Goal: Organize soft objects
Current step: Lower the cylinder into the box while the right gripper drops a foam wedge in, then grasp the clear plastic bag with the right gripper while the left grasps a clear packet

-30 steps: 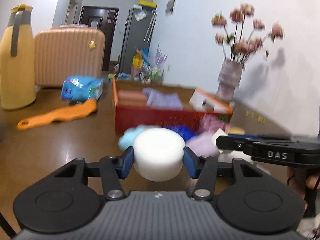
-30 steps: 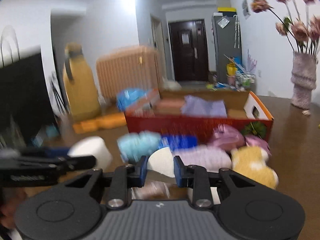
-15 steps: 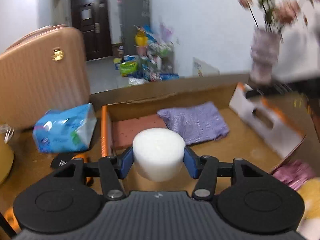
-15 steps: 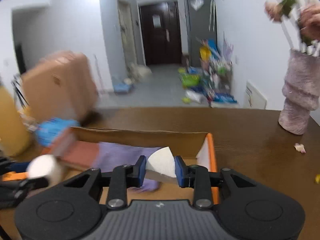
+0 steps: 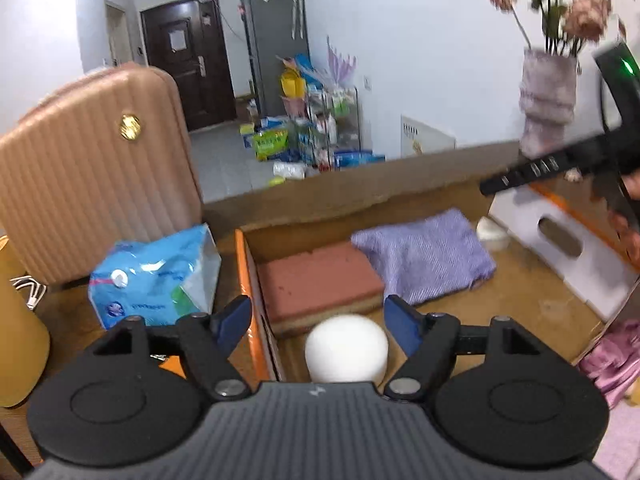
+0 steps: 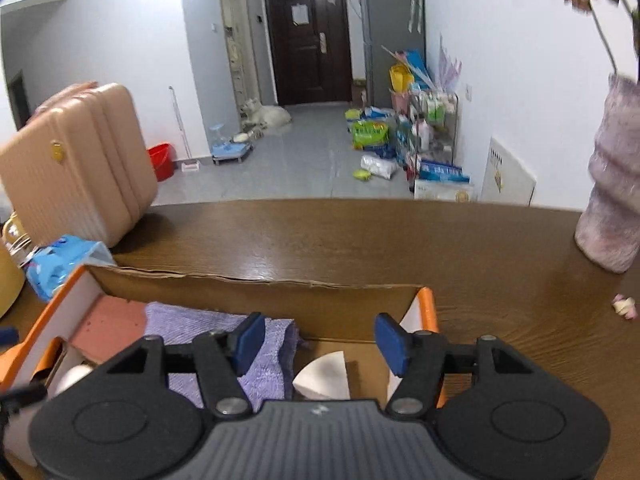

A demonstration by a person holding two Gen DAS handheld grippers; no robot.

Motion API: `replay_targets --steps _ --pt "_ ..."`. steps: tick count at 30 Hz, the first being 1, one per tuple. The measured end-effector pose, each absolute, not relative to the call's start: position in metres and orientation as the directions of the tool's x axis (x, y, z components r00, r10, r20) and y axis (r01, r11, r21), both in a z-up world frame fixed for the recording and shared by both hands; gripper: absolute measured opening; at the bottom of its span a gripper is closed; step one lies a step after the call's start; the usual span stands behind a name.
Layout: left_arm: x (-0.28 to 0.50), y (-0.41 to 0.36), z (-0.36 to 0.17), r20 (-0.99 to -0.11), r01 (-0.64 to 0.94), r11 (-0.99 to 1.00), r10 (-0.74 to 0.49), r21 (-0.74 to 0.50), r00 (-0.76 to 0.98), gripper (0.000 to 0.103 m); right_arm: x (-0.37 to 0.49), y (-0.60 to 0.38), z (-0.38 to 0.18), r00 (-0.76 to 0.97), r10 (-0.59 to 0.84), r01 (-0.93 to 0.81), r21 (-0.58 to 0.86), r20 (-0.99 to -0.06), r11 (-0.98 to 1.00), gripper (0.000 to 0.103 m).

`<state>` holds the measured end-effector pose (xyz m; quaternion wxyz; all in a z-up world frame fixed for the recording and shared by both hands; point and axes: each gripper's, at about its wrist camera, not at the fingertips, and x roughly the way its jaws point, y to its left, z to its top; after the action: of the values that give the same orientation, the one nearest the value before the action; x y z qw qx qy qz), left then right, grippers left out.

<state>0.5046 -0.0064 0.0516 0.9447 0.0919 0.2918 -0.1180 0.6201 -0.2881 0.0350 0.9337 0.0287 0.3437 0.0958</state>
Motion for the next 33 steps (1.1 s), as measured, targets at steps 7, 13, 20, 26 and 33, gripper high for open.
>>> replay_targets --steps 7,13,20,26,33 --pt "0.441 0.008 0.104 -0.486 0.255 0.966 -0.199 0.05 0.851 0.081 0.534 -0.298 0.085 0.798 0.218 -0.208 0.084 -0.561 0.975 0.064" --pt "0.336 0.02 0.116 -0.415 0.248 0.969 -0.224 0.004 0.882 0.086 0.409 -0.299 0.115 0.841 0.291 -0.281 0.091 -0.457 0.955 0.072" --pt "0.22 0.015 0.075 -0.401 0.192 0.981 -0.188 -0.029 0.897 0.092 0.266 -0.278 0.094 0.847 0.376 -0.393 0.033 -0.377 0.919 0.08" --pt "0.165 0.005 0.036 -0.485 0.211 0.977 -0.203 -0.039 0.85 0.092 0.188 -0.257 0.04 0.838 0.388 -0.397 0.061 -0.384 0.916 0.08" --pt "0.164 -0.008 0.029 -0.486 0.234 0.972 -0.192 0.027 0.852 0.091 0.169 -0.251 0.013 0.816 0.397 -0.384 0.119 -0.419 0.916 0.079"
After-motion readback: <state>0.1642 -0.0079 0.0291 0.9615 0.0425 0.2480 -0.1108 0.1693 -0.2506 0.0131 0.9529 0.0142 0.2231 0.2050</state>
